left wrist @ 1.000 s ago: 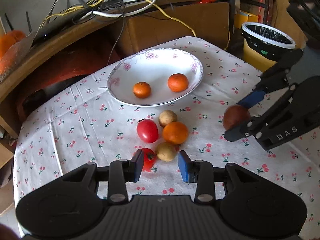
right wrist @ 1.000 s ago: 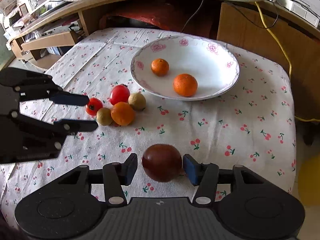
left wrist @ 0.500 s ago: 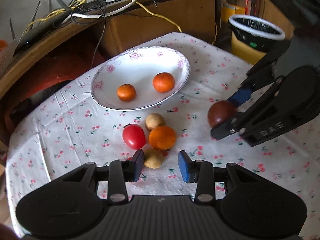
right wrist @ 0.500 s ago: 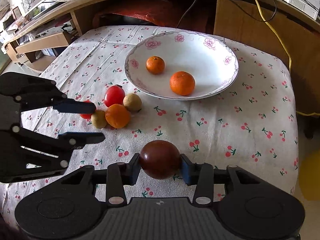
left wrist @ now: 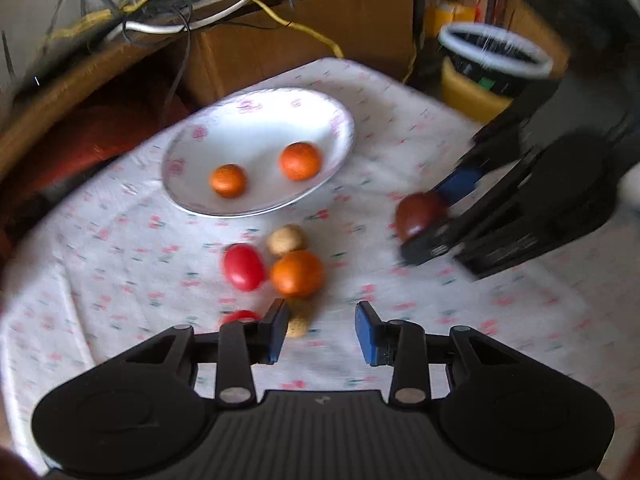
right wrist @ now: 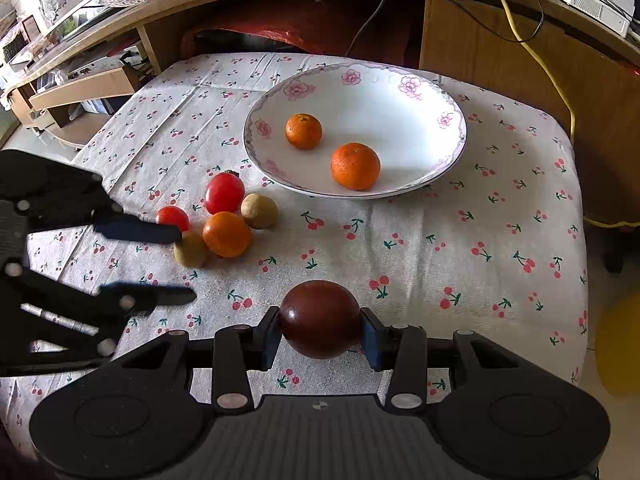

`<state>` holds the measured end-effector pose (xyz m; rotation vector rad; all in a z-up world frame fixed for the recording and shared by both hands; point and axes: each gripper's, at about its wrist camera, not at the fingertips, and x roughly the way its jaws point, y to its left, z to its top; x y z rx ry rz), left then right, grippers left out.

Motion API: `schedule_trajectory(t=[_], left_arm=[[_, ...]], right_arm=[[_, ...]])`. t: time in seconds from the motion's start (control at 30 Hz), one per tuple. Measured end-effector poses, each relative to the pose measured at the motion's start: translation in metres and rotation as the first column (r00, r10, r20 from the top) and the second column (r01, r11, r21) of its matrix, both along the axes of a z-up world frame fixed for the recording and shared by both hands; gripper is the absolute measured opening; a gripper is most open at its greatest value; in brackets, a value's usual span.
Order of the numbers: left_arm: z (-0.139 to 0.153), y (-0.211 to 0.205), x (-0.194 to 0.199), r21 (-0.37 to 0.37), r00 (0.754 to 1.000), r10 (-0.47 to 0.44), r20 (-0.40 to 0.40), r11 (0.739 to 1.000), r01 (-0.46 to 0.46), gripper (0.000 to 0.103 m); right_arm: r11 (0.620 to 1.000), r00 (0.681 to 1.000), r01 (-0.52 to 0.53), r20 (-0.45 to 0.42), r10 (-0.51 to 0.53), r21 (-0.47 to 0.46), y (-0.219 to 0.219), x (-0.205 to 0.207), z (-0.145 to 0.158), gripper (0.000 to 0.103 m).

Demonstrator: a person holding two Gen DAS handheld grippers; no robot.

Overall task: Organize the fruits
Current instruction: 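Grasp the small tan potato with the left gripper while the right gripper holds the tomato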

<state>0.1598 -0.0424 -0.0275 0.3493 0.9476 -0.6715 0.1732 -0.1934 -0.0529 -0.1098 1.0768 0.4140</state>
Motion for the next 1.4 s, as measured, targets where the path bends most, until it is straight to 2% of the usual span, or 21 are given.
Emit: schedule_trajectory(t=[0.2,0.3,0.37,0.43,0.53,0.7,0.87,1.1,1.4], left_arm=[[-0.002,0.002,0.008,0.027,0.998,0.046,0.033,0.999,-0.047,0.044],[-0.013,-0.008,0.007,0.110,0.998,0.011,0.067,0.994,-0.018,0.044],[-0.020,-0.013,0.005,0.115,0.999,-0.004,0.044,0.993,-0.001,0.045],[-0.022,-0.017,0.001,0.133,0.998,-0.014,0.062,0.991,0.006,0.045],[-0.021,-0.013,0.003,0.117,0.999,0.012,0.044,0.993,-0.018,0.044],[-0.016,-0.009,0.000,0.084,0.999,0.036,0.032,0.996,-0.038,0.037],[-0.022,-0.009,0.003,0.110,0.998,0.049,0.032,0.993,-0.052,0.037],[-0.024,-0.009,0.006,0.075,0.997,0.070,0.033,0.995,-0.072,0.037],[-0.021,-0.006,0.004,0.069,0.996,0.085,0.010,0.994,-0.086,0.036]], right_arm=[[1.000,1.000,0.004,0.005,-0.004,0.004,0.001,0.000,0.002,0.037],[1.000,1.000,0.012,0.003,-0.012,0.001,0.000,0.002,0.002,0.037],[1.000,1.000,0.012,0.001,-0.012,0.003,0.000,0.002,0.002,0.037],[1.000,1.000,0.009,0.002,-0.009,0.004,0.000,0.002,0.002,0.037],[1.000,1.000,0.008,-0.002,-0.008,0.005,-0.002,0.001,0.001,0.037],[1.000,1.000,0.005,-0.007,-0.005,-0.002,-0.002,0.000,-0.001,0.036],[1.000,1.000,-0.011,-0.002,0.010,-0.022,0.002,-0.001,-0.004,0.036],[0.999,1.000,-0.021,0.004,0.021,-0.028,0.004,0.002,-0.005,0.038],[0.999,1.000,-0.019,0.002,0.019,-0.027,0.005,0.002,-0.006,0.038]])
